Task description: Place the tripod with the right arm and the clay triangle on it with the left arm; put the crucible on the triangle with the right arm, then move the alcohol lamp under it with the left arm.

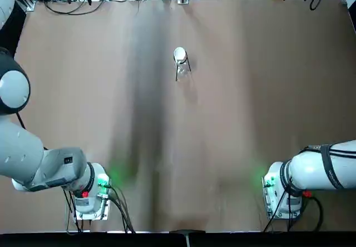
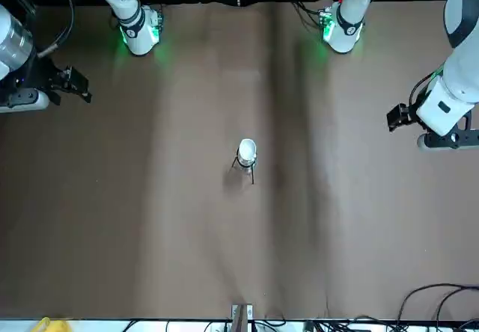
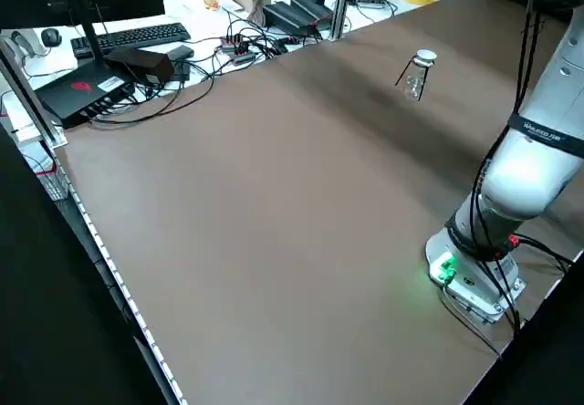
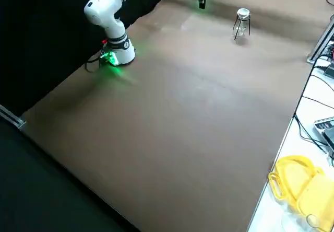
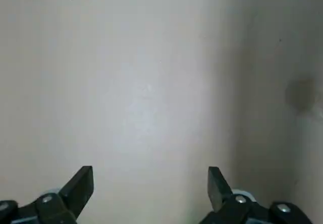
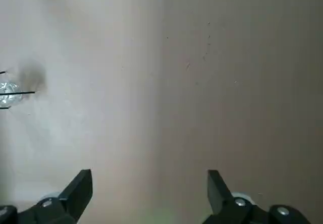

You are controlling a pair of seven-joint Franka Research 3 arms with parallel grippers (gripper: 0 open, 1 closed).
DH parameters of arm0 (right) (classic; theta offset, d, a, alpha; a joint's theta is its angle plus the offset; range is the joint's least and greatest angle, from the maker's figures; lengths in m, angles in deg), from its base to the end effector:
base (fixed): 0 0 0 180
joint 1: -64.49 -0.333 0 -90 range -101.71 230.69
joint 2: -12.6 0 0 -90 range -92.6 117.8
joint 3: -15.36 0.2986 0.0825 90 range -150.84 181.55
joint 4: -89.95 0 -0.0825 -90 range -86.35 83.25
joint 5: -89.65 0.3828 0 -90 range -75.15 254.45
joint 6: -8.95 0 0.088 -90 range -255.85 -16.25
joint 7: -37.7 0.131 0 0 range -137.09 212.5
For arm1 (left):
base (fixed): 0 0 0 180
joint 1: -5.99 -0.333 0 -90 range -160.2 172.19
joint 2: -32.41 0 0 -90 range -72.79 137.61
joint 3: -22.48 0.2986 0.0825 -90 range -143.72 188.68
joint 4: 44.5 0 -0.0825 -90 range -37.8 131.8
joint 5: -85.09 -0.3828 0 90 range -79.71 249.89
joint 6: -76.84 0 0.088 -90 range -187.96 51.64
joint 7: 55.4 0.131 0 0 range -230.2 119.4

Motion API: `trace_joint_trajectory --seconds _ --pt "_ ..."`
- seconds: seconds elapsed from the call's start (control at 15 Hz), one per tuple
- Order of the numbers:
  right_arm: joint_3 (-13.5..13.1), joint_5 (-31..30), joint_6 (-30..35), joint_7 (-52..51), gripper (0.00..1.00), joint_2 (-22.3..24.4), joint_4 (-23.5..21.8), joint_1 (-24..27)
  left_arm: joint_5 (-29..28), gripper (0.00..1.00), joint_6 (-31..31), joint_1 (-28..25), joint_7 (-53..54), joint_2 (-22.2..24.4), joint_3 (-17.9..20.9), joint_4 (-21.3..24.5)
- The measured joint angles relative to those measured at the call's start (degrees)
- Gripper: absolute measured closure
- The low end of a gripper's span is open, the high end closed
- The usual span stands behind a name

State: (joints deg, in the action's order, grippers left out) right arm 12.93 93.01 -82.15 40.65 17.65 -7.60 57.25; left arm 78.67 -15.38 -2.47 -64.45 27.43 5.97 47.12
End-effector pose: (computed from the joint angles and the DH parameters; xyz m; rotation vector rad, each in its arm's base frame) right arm 0.5243 0.0509 0.5705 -3.0804 -0.0475 0.0442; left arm 0.5721 -0.0611 0.5264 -3.0433 -0.0139 0.0898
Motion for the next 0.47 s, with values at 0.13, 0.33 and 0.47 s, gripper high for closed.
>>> trace_joint_trajectory --seconds 0.13,0.33,0.47 --pt "-0.1 0.0 -0.4 0.0 0.00 0.1 0.0 0.0 0.0 0.00 0.0 0.4 -2.2 0.0 -0.1 -0.1" --pt "-0.2 0.0 -0.6 0.0 0.00 0.3 0.0 0.0 0.0 0.00 0.0 0.7 -4.0 0.0 -0.4 -0.3" --pt "-0.2 0.0 -0.8 0.0 0.00 0.7 -0.3 0.0 0.0 0.00 0.0 0.7 -4.1 0.0 -0.4 -0.4"
